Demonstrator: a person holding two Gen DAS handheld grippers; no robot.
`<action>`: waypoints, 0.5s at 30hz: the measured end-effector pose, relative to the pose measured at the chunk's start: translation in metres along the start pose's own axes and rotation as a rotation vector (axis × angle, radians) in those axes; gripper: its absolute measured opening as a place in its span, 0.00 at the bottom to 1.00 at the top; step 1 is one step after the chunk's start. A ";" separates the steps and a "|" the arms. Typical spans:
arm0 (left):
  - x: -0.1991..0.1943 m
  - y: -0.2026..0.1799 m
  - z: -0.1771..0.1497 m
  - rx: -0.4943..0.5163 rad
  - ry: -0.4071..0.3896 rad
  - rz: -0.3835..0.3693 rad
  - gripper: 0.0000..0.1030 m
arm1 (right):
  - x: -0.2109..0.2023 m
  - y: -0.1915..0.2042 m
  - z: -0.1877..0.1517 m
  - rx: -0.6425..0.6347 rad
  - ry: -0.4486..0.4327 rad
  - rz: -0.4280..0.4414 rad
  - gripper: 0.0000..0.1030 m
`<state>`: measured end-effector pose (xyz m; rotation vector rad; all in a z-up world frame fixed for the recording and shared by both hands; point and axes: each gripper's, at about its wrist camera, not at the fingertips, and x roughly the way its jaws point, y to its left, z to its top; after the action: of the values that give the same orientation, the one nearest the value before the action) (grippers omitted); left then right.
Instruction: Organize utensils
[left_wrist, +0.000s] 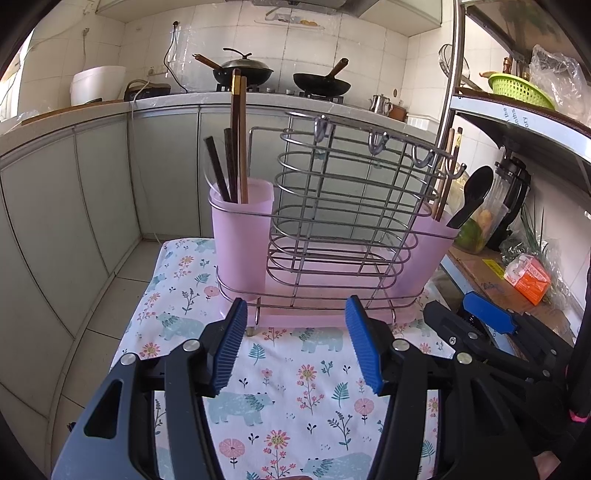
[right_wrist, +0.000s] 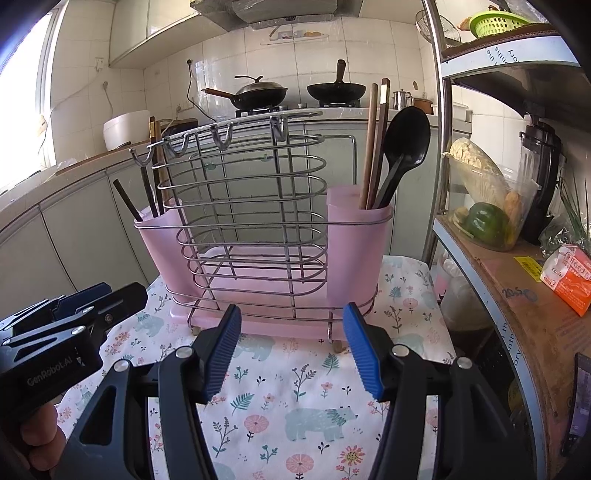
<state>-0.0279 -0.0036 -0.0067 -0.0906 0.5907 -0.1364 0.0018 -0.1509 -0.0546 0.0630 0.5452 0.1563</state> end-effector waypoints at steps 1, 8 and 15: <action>0.000 0.000 0.000 -0.001 0.001 0.000 0.54 | 0.000 0.000 0.000 0.000 0.001 0.000 0.55; 0.002 0.001 0.000 -0.002 0.006 0.005 0.54 | 0.002 -0.001 0.000 0.000 0.007 -0.001 0.55; 0.007 0.002 0.001 0.002 0.021 0.006 0.54 | 0.006 -0.003 0.000 0.003 0.017 -0.005 0.55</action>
<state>-0.0216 -0.0030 -0.0100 -0.0858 0.6114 -0.1325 0.0075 -0.1526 -0.0582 0.0630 0.5629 0.1512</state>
